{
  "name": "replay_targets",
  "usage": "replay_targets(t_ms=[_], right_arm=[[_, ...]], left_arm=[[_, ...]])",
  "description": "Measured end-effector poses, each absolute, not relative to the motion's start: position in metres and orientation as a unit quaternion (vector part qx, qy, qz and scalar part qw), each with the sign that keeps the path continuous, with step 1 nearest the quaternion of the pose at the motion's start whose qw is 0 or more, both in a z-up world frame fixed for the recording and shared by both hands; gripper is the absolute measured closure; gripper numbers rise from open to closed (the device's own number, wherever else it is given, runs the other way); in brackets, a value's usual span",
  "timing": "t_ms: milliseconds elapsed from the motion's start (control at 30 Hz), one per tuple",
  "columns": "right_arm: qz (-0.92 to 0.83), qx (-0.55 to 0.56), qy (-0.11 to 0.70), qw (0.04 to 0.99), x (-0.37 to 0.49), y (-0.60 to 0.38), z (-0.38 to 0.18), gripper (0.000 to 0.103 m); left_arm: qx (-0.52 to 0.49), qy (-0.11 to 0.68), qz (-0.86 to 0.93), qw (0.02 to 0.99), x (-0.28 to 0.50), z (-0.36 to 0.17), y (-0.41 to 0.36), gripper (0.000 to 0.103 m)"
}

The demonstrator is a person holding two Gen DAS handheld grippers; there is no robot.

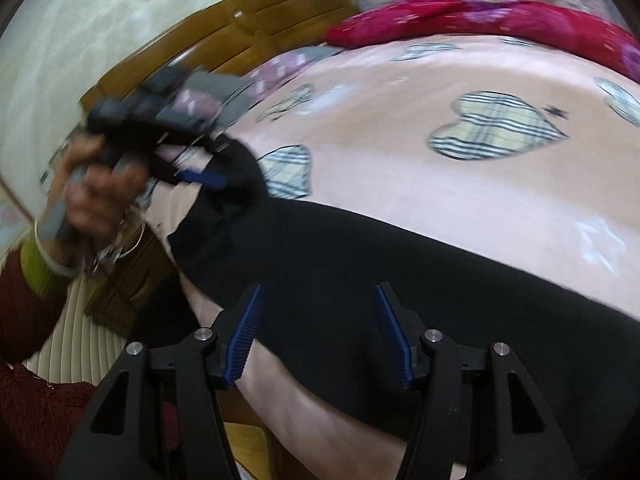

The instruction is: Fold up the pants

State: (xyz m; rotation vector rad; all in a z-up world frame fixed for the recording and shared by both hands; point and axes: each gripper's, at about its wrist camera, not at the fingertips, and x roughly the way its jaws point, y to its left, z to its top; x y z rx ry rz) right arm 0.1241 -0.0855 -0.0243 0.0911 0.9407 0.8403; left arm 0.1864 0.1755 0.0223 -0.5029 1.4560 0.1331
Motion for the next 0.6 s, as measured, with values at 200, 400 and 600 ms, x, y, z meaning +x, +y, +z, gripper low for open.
replay_targets(t_ms=[200,400,600], right_arm=[[0.428,0.006,0.460,0.778,0.137,-0.037,-0.041,0.044],[0.451,-0.002,0.490,0.746,0.143,-0.006,-0.068,0.046],[0.456,-0.014,0.479,0.750,0.136,-0.003,-0.068,0.095]], left_arm=[[-0.172,0.704,0.091,0.683,0.220,0.008,0.167,0.037],[-0.113,0.711,0.099,0.687,0.211,-0.011,0.157,0.090],[-0.160,0.651,0.069,0.739,0.158,0.009,0.172,0.099]])
